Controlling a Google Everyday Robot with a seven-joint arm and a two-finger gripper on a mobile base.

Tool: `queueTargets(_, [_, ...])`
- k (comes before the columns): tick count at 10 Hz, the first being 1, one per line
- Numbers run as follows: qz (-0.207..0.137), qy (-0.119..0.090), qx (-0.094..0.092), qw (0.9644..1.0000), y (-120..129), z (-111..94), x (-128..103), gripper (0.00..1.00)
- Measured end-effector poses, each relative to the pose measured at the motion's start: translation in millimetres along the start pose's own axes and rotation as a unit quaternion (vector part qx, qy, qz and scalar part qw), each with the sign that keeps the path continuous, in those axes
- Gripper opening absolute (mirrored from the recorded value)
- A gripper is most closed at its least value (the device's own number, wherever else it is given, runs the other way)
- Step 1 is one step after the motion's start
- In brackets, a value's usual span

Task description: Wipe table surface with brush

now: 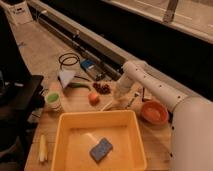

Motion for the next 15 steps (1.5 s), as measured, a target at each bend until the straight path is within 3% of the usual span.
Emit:
queueTargets(5, [0.025,-0.011,-0.037,0.9989,7,16,16,0.0])
queueTargets(7, [0.032,-0.006,-0.037,0.9988,5,15,25,0.0])
queueTargets(9, [0.028,-0.001,-0.025,0.9993,-4,15,25,0.0])
queueTargets(12, [0.004,-0.01,0.001,0.9999,-34,21,-5,0.0])
queueTargets(15, [0.005,-0.019,-0.004,0.9998,-31,27,-39,0.0])
